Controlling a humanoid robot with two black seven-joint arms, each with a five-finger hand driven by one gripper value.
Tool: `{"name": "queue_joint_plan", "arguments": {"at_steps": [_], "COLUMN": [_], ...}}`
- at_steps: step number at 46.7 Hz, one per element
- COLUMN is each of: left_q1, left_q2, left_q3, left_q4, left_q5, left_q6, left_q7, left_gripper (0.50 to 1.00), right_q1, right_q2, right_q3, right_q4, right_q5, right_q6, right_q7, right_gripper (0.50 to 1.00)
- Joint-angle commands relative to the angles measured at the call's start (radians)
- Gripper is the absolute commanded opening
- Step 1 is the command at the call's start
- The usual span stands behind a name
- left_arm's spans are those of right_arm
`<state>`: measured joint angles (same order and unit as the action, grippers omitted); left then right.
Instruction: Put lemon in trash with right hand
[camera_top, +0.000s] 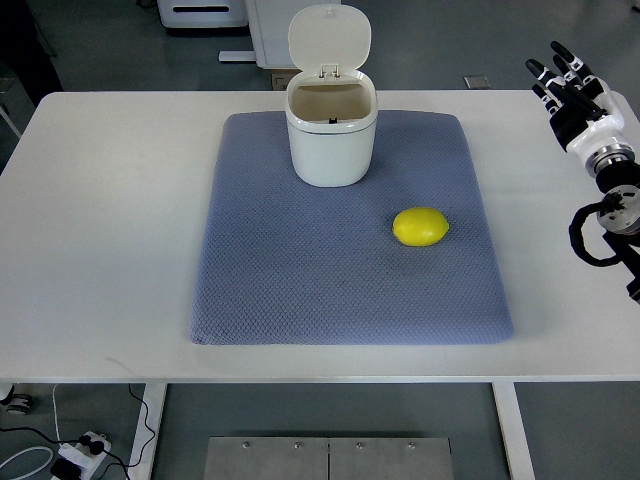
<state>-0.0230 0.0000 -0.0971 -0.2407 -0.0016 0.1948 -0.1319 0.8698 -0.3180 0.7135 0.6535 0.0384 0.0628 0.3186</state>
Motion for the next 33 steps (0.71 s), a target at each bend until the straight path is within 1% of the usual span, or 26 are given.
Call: {"name": "queue_joint_plan", "arguments": {"at_steps": [1, 33], "left_q1": [0.0, 0.0], "left_q2": [0.0, 0.0], "left_q3": [-0.003, -0.003], "left_q4": [0.001, 0.001], "left_q5": [0.0, 0.005], "left_q6": [0.0, 0.003], "left_q7": [0.0, 0.0], "left_gripper": [1.0, 1.0], "right_q1": [0.0, 0.0], "right_q2": [-0.001, 0.0], "right_q3": [0.0, 0.0], "right_q4": [0.0, 0.0], "right_q5": [0.0, 0.0], "right_q6": [0.0, 0.0], "right_q7": [-0.001, 0.0], "right_gripper": [1.0, 1.0]}}
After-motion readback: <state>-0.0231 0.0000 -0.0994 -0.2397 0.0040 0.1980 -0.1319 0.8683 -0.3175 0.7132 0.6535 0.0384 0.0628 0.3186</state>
